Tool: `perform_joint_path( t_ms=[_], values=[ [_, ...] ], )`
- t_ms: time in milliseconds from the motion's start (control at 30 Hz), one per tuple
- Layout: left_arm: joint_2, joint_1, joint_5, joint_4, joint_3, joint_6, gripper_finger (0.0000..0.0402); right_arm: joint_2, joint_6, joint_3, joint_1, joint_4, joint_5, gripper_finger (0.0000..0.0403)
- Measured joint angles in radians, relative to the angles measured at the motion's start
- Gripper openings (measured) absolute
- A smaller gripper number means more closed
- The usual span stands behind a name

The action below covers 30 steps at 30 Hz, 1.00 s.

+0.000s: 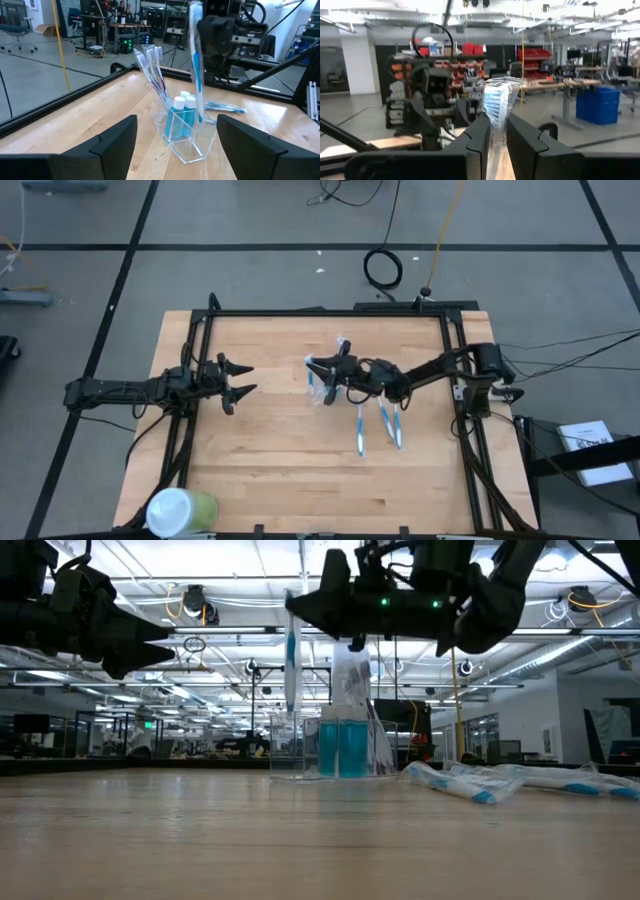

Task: Pick & Place toothbrushing station
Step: Put the blue toothbrush into the transparent organizer

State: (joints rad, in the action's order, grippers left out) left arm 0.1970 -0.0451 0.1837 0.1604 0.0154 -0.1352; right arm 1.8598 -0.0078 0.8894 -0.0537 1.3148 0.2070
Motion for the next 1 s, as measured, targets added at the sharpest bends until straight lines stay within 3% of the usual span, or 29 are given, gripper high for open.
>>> perform_joint_path(
  t_ms=[500, 1000],
  values=[
    [0.0, 0.0, 0.0, 0.0, 0.0, 0.0, 0.0283, 0.05, 0.102, 0.0, -0.019, -0.059, 0.0, 0.0049],
    [0.0, 0.0, 0.0, 0.0, 0.0, 0.0, 0.0283, 0.05, 0.084, -0.001, -0.019, -0.208, 0.005, 0.0049]
  ],
)
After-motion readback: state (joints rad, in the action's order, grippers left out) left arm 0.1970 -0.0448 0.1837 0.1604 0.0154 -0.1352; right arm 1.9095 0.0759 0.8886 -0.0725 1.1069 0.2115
